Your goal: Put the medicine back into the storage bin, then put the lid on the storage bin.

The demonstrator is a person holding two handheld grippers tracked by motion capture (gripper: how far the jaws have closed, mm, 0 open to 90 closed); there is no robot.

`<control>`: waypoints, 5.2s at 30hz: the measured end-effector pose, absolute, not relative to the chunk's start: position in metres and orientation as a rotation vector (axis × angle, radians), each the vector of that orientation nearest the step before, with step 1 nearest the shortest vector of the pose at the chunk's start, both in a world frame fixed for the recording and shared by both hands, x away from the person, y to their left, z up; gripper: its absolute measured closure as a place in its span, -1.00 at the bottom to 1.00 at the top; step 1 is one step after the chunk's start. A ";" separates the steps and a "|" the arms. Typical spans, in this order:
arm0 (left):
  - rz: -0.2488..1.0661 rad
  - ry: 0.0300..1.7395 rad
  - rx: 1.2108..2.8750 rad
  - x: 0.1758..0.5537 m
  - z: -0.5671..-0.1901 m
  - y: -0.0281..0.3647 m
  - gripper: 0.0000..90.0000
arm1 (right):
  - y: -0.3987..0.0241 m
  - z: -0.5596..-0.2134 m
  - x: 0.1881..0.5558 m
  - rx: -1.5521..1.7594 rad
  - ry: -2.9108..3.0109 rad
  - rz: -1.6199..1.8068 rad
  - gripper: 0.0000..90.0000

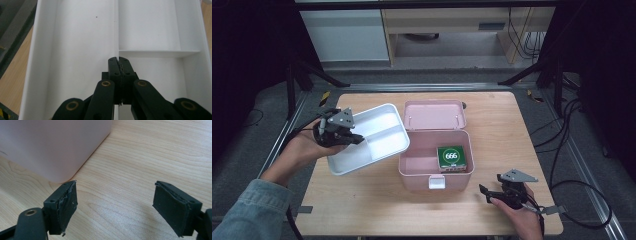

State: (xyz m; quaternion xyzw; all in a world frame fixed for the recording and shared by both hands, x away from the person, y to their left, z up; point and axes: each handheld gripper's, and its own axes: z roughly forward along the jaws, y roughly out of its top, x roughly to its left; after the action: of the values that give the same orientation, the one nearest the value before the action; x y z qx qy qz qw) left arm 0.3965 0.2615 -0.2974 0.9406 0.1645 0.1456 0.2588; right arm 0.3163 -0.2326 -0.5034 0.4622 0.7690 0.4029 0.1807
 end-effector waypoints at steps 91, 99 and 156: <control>0.282 0.360 2.556 0.446 -0.334 0.101 -0.19 | -0.222 -0.430 0.335 1.247 2.103 1.140 0.15; 0.382 0.595 2.435 0.457 -0.321 0.122 -0.56 | -0.215 -0.377 0.381 1.223 2.099 1.096 0.25; 0.567 1.186 2.059 0.552 -0.371 0.175 -0.24 | -0.152 -0.374 0.570 1.414 2.137 0.942 0.33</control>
State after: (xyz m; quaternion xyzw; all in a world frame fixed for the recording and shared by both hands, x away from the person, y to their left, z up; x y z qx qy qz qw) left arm 0.5524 0.1753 -0.3714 0.7919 0.4562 0.2180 0.3425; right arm 0.5704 -0.1519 -0.3736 0.5069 0.7663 0.3376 0.2045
